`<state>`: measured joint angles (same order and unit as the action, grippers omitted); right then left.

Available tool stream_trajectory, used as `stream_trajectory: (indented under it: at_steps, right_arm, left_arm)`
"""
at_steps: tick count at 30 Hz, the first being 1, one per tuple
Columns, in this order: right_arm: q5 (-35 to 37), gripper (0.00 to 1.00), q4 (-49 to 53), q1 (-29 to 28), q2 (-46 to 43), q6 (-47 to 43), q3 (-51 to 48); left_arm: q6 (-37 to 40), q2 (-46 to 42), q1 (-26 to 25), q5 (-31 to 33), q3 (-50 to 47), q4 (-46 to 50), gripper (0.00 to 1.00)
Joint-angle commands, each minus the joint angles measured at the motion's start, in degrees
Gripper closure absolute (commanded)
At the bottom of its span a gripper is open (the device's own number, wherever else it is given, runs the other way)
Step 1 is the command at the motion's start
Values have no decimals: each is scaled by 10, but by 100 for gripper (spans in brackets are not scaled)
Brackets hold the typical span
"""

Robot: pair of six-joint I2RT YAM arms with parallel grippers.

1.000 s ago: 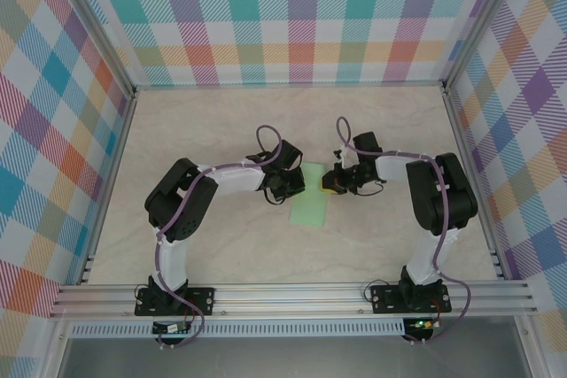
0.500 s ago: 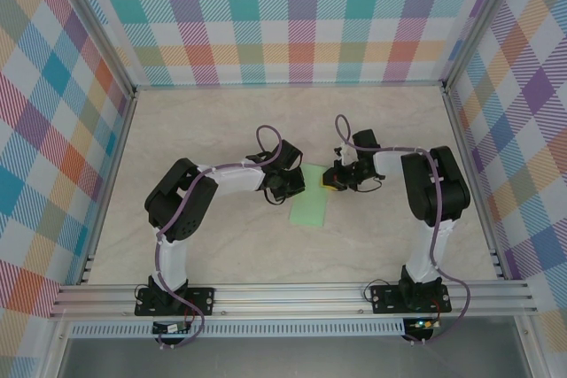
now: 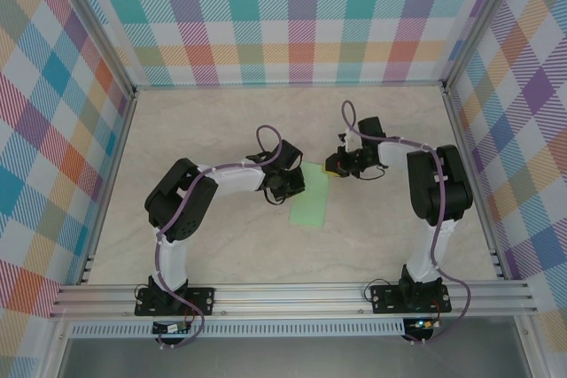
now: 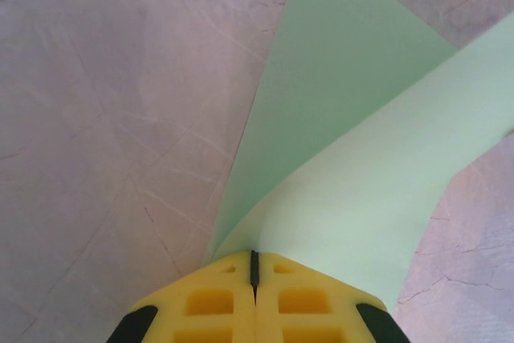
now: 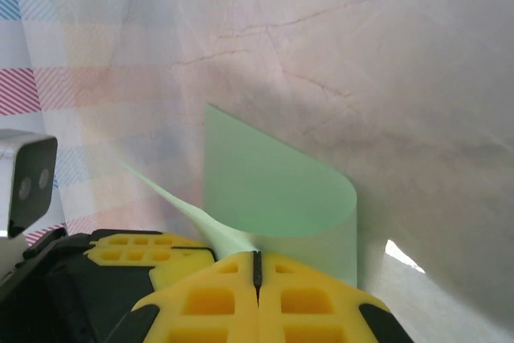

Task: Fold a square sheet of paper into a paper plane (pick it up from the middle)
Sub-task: Fold the square sheet of paper in half at the center of the table.

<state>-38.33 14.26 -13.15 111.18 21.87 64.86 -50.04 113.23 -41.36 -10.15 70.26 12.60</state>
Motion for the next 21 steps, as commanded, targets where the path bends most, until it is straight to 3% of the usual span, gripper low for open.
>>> stream_trajectory:
  at_steps: [1, 11, 21]
  right_arm:
    - [6, 96, 0, 0, 29, 5, -1]
    - [54, 94, 57, -1, 27, -17, 13]
    - [8, 95, 47, 6, 45, 0, 64]
  left_arm:
    - [6, 9, -6, 21, -18, 71, 100]
    - [7, 9, -6, 21, -21, 73, 100]
    - [7, 4, -6, 23, -20, 76, 100]
